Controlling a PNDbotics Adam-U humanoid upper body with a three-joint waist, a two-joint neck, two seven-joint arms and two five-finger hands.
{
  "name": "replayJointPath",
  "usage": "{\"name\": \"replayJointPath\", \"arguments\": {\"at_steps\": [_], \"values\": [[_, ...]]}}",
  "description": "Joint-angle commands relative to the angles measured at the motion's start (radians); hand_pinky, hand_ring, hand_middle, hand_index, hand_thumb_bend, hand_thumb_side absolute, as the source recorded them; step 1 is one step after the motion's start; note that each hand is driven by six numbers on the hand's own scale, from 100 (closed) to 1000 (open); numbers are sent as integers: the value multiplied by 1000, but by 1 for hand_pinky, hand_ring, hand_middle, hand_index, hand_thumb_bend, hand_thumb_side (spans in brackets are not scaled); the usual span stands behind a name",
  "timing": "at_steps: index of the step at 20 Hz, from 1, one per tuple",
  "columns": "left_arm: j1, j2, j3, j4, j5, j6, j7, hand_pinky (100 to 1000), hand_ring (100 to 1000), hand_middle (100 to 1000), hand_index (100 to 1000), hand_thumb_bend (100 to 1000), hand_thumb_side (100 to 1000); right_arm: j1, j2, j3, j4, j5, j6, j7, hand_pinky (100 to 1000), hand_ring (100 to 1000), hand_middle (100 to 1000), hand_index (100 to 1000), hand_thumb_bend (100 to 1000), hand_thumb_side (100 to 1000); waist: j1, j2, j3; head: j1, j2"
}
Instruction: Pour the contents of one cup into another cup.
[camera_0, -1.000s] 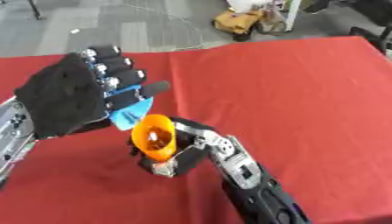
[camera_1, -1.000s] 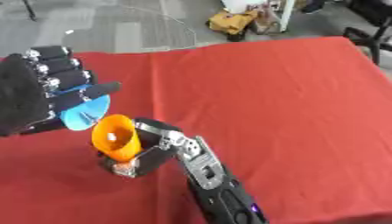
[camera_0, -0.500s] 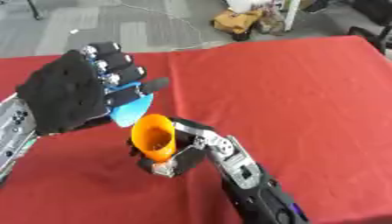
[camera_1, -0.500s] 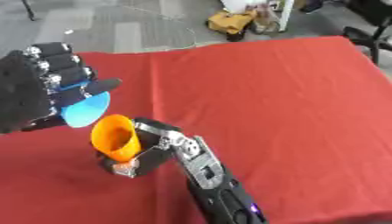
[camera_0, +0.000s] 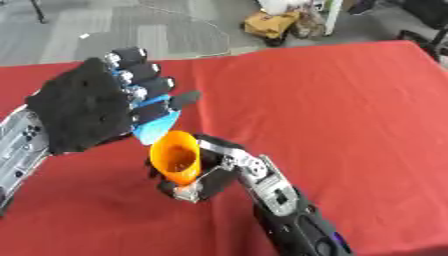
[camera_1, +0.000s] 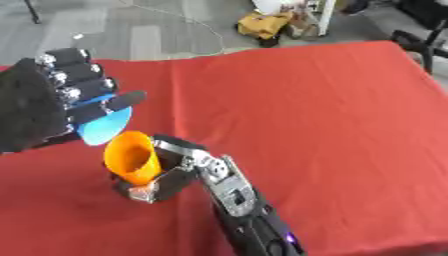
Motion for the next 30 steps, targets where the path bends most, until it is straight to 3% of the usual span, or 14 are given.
{"name": "replayJointPath", "arguments": {"at_steps": [1, 10, 19, 21, 22, 24, 26, 29, 30], "values": [[-17, 12, -10, -13, -23, -5, 3, 384, 398, 455, 808, 769, 100, -20, -4, 2, -9, -4, 1, 2, 807, 679, 316, 729, 100, 100, 2, -18, -1, -5, -10], [-5, 10, -17, 7, -64, 12, 25, 376, 394, 445, 805, 768, 100, -21, -6, 0, -5, -4, 3, -1, 806, 680, 316, 729, 100, 100, 3, -19, 0, -9, -13], [50, -18, 46, 69, 78, 34, 31, 342, 396, 453, 794, 770, 100, -17, -24, -22, 2, 19, -6, -25, 808, 686, 316, 733, 100, 100, -2, -17, 1, -11, -13], [77, -37, 72, 110, 113, 46, 39, 322, 378, 460, 788, 711, 100, -14, -35, -38, 4, 36, -13, -43, 813, 699, 320, 734, 100, 100, -4, -16, 0, -11, -13], [94, -50, 88, 135, 130, 50, 37, 315, 372, 466, 786, 601, 100, -12, -42, -49, 5, 47, -18, -55, 816, 709, 324, 736, 100, 100, -5, -15, 0, -11, -14], [136, -82, 119, 185, 162, 41, 16, 321, 385, 482, 783, 492, 100, -7, -54, -71, 6, 72, -31, -84, 822, 727, 327, 738, 101, 100, -6, -13, 0, -11, -13], [169, -109, 153, 232, 191, 20, -10, 324, 408, 501, 784, 474, 100, 1, -66, -97, 6, 89, -42, -112, 834, 760, 331, 742, 100, 100, -6, -13, 0, -10, -14], [215, -152, 211, 304, 236, -15, -33, 324, 430, 522, 776, 440, 100, 16, -88, -150, -7, 118, -60, -156, 860, 807, 347, 759, 170, 100, -9, -12, -1, -11, -13], [226, -167, 231, 329, 251, -28, -34, 329, 439, 528, 775, 465, 100, 20, -94, -171, -14, 130, -66, -172, 870, 822, 359, 769, 192, 100, -10, -12, -1, -11, -13]]}}
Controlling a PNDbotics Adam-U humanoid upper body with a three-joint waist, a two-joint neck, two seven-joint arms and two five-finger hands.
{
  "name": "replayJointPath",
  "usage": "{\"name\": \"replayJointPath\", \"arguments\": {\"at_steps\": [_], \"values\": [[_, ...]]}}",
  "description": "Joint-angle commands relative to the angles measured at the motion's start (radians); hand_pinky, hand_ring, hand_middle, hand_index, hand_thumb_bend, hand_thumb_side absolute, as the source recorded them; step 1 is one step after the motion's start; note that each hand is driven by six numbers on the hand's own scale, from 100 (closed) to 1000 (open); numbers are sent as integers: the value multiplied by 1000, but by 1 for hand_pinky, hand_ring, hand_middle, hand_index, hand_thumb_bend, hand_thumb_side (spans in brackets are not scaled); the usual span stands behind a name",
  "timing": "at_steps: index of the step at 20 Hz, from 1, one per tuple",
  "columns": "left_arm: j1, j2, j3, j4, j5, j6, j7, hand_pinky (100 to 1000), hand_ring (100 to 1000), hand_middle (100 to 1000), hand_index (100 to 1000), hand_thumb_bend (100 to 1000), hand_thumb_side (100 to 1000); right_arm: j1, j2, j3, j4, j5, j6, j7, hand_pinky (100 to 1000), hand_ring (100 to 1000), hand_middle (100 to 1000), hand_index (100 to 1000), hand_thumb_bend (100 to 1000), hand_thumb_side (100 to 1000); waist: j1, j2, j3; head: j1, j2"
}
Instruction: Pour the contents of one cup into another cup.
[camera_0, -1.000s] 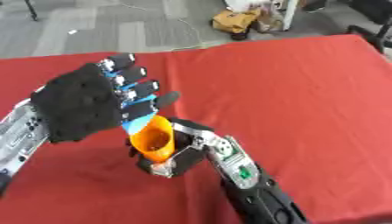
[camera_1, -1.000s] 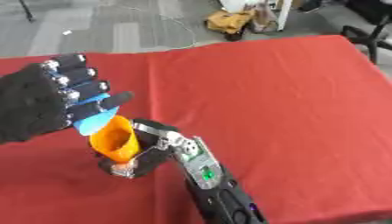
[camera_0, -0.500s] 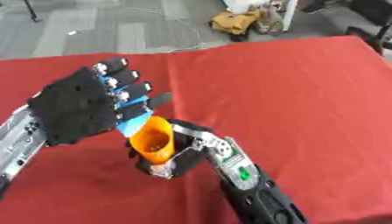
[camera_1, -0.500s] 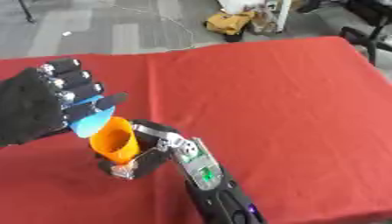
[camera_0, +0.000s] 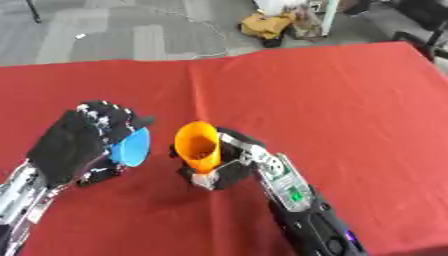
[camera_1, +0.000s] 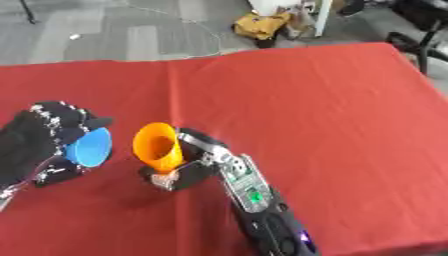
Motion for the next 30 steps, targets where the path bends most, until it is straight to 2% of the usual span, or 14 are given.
{"name": "replayJointPath", "arguments": {"at_steps": [1, 2, 6, 8, 10, 20, 23, 30], "values": [[11, -34, 70, 65, 51, -42, -4, 336, 449, 536, 775, 500, 100, -4, -31, -65, -36, 38, -17, -49, 883, 843, 378, 781, 226, 100, -4, -18, -1, -1, -7], [18, -47, 84, 90, 67, -57, 6, 340, 455, 541, 775, 534, 100, 0, -37, -83, -41, 47, -18, -65, 895, 863, 399, 798, 252, 100, -5, -18, -1, -2, -6], [25, -86, 114, 194, 133, -123, 67, 372, 487, 571, 780, 698, 238, 12, -59, -137, -63, 68, -14, -131, 966, 949, 522, 878, 422, 208, -9, -19, 0, -6, -4], [34, -93, 112, 212, 168, -158, 102, 389, 504, 585, 785, 748, 277, 16, -66, -152, -74, 73, -10, -166, 989, 973, 568, 902, 500, 239, -10, -19, 0, -6, -4], [50, -93, 100, 206, 202, -191, 135, 407, 522, 597, 788, 768, 291, 18, -73, -159, -83, 81, -6, -200, 1000, 981, 592, 912, 538, 249, -10, -19, 0, -5, -4], [141, -75, 63, 79, 350, -333, 252, 450, 576, 626, 797, 772, 271, 36, -99, -186, -160, 75, 10, -345, 994, 961, 586, 917, 517, 241, -11, -19, 2, -4, -6], [171, -64, 56, 20, 398, -328, 251, 450, 575, 625, 795, 760, 269, 40, -108, -198, -206, 52, 21, -373, 985, 936, 559, 910, 497, 232, -12, -19, 1, -2, -7], [251, -60, 52, -140, 504, -230, 180, 428, 558, 611, 778, 711, 299, 53, -126, -227, -279, -8, 58, -404, 964, 917, 542, 902, 439, 226, -16, -19, 4, -2, -8]]}}
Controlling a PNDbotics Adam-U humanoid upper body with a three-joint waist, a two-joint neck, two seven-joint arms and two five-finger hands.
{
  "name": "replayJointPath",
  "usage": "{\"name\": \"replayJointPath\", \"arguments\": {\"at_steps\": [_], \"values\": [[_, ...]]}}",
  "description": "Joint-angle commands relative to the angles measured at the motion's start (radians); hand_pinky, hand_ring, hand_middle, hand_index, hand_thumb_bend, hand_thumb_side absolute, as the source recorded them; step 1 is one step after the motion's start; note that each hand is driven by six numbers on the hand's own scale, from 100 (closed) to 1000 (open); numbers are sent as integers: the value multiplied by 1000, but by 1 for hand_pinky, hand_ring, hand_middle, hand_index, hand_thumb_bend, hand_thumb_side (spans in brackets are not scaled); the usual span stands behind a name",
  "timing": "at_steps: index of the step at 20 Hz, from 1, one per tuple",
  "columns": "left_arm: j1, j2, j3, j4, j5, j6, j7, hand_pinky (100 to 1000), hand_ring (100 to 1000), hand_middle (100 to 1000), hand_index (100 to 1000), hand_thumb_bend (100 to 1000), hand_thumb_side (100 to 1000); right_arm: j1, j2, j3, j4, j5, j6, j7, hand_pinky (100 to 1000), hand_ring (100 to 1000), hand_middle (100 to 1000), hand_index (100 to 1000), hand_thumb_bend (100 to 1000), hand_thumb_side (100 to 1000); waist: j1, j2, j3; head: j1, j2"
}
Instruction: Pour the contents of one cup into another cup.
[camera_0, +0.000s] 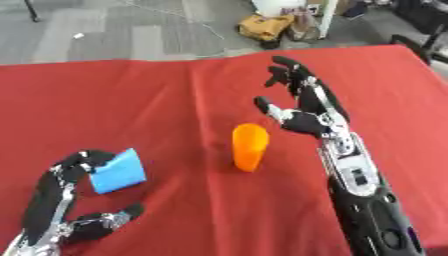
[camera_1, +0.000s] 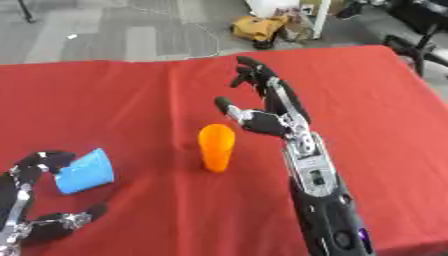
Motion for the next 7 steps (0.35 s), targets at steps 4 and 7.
{"name": "replayJointPath", "arguments": {"at_steps": [4, 7], "values": [[46, 10, 22, -132, 100, -53, 62, 410, 538, 598, 767, 662, 325, 3, -32, -23, -59, -43, 28, -20, 957, 911, 535, 899, 413, 232, -5, -17, 5, 3, -9], [63, 8, 45, -167, 145, -7, 21, 395, 520, 582, 757, 634, 342, 9, -35, -29, -63, -51, 36, -28, 950, 906, 530, 895, 400, 237, -7, -17, 7, 2, -11]]}}
